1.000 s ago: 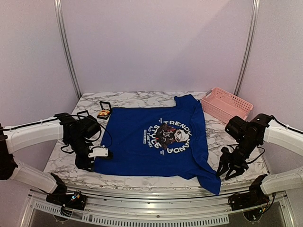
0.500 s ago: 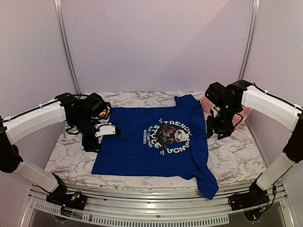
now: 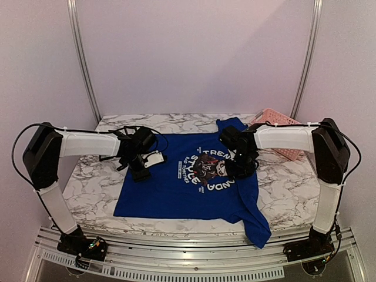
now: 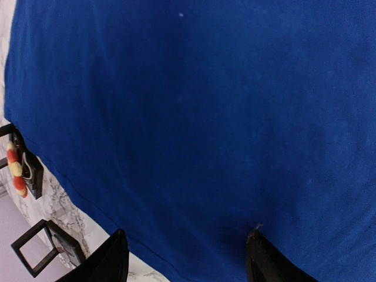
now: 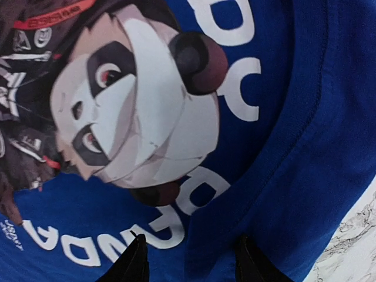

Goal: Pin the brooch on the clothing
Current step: Smooth out the flattened clothing at the center of the board.

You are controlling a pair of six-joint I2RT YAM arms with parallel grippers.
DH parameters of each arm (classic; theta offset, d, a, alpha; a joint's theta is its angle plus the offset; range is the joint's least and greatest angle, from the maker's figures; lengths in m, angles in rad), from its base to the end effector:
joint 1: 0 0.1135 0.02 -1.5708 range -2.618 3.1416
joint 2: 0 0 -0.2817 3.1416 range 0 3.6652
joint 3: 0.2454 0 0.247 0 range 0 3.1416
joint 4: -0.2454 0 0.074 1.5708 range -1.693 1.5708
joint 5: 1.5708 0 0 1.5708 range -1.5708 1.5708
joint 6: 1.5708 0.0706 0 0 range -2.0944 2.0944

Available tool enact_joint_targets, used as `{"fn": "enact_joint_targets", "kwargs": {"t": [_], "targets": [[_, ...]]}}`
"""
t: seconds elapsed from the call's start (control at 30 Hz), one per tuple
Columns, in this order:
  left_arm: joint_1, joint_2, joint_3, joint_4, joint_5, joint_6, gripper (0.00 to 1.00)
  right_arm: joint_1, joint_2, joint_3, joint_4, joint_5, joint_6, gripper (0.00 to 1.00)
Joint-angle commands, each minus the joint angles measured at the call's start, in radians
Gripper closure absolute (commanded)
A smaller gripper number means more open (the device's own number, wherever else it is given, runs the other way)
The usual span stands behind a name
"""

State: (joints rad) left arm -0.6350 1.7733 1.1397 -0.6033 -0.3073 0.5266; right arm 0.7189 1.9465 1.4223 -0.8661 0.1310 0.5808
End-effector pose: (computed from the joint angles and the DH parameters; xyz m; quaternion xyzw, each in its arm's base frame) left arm 0.2957 -0.1914 0.1625 0.5134 0.8286 0.1418 0.1722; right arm 0.2971 0.2477 0.1659 -0.0627 0.9918 0.0025 0.1110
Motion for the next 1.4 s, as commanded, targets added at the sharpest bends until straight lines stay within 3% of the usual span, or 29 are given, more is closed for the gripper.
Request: {"fn": "enact_joint_targets", "kwargs": {"t": [0.0,0.13,0.53,0.8,1.17,1.37], "targets": [[0.015,0.001,-0.117,0.071,-0.010,0.027,0.32,-0.002,0.024,-0.047,-0.010,0.150,0.012,0.52],[0.021,-0.006,-0.204,0.082,-0.011,0.020,0.32,-0.030,0.023,-0.095,-0.130,0.296,0.130,0.56],[0.029,-0.021,-0.277,0.023,-0.002,0.023,0.31,-0.189,-0.160,-0.244,-0.109,0.254,0.133,0.56],[0.029,-0.095,-0.321,-0.072,0.043,0.034,0.28,-0.364,-0.266,-0.404,-0.043,0.188,0.146,0.55],[0.030,-0.190,-0.323,-0.200,0.192,0.072,0.22,-0.479,-0.367,-0.366,-0.072,0.112,0.031,0.47],[0.075,-0.163,-0.124,-0.289,0.287,0.089,0.20,-0.417,-0.338,-0.190,-0.055,0.064,-0.045,0.58]]}}
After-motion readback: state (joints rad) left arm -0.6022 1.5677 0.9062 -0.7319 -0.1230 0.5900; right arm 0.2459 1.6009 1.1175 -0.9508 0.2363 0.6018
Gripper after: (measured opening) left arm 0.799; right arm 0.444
